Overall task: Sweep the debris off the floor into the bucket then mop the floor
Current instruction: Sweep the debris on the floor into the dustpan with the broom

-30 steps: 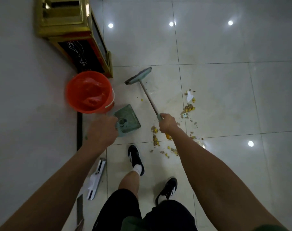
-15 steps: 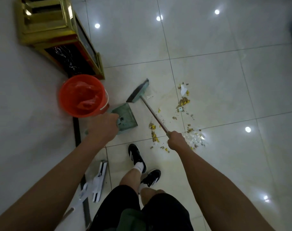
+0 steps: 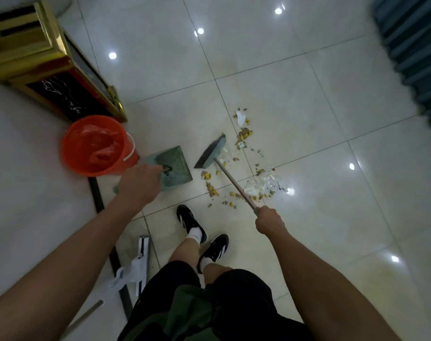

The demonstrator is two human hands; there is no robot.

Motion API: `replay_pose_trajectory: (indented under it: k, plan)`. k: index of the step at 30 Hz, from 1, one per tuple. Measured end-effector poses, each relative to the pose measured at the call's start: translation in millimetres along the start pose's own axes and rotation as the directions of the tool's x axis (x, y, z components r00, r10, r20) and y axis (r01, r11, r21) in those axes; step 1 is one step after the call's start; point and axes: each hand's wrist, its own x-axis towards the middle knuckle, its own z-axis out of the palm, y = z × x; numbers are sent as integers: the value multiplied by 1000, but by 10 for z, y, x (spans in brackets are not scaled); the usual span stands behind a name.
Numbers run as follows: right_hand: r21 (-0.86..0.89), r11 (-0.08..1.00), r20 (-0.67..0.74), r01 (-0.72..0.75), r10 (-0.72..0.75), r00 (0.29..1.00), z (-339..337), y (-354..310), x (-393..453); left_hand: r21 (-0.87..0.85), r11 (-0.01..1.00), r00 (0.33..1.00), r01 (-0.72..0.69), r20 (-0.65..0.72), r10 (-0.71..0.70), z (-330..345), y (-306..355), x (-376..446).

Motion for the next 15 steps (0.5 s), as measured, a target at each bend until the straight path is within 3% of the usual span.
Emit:
replay_pose_trajectory:
  k: [8,15]
  plan:
    - [97,995,-6,-11,11,1000,138,483,-355,25,998,998,-55,-23,56,-88,461,-7]
    - [209,977,-76,42,-27,997,-63,408,-249,9,998,995,-59,-76,60,-258,374,217]
